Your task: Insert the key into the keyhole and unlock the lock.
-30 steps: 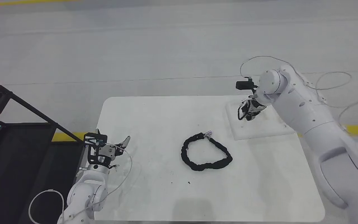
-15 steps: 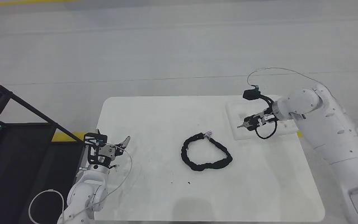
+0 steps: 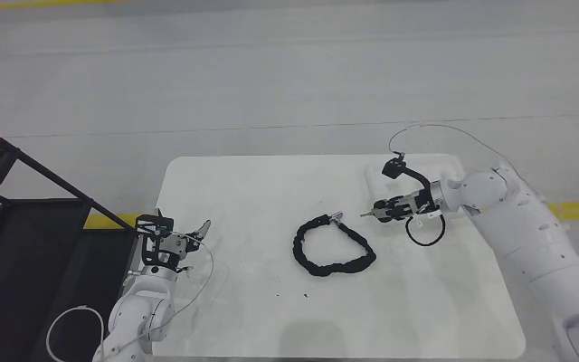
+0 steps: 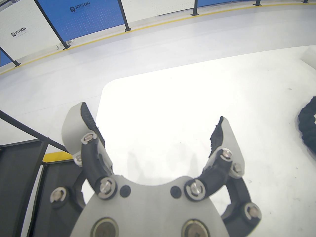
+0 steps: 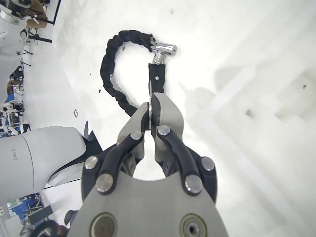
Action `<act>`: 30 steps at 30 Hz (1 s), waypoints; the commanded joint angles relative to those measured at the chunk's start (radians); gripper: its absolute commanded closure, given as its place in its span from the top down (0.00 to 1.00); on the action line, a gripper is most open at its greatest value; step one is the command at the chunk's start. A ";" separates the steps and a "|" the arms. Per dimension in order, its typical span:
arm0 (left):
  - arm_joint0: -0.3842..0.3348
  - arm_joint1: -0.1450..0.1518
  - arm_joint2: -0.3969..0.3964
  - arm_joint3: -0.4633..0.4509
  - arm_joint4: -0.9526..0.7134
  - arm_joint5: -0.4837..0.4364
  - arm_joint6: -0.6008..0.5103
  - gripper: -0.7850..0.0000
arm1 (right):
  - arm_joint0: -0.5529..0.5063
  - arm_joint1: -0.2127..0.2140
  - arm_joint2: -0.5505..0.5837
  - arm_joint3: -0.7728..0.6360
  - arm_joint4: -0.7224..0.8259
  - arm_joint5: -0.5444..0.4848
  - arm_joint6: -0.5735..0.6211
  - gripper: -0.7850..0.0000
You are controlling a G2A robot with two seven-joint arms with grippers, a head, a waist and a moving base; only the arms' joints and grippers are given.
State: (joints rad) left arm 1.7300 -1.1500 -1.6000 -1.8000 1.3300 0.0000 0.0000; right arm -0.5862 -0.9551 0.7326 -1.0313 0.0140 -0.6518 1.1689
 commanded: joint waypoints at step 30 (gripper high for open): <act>0.000 0.000 0.000 0.000 0.000 0.000 0.000 1.00 | 0.093 0.050 -0.254 0.028 0.136 -0.164 -0.164 0.00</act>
State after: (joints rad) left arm 1.7300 -1.1500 -1.6000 -1.8000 1.3300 0.0000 0.0000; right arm -0.4936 -0.9047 0.4792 -1.0028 0.1500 -0.8154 1.0055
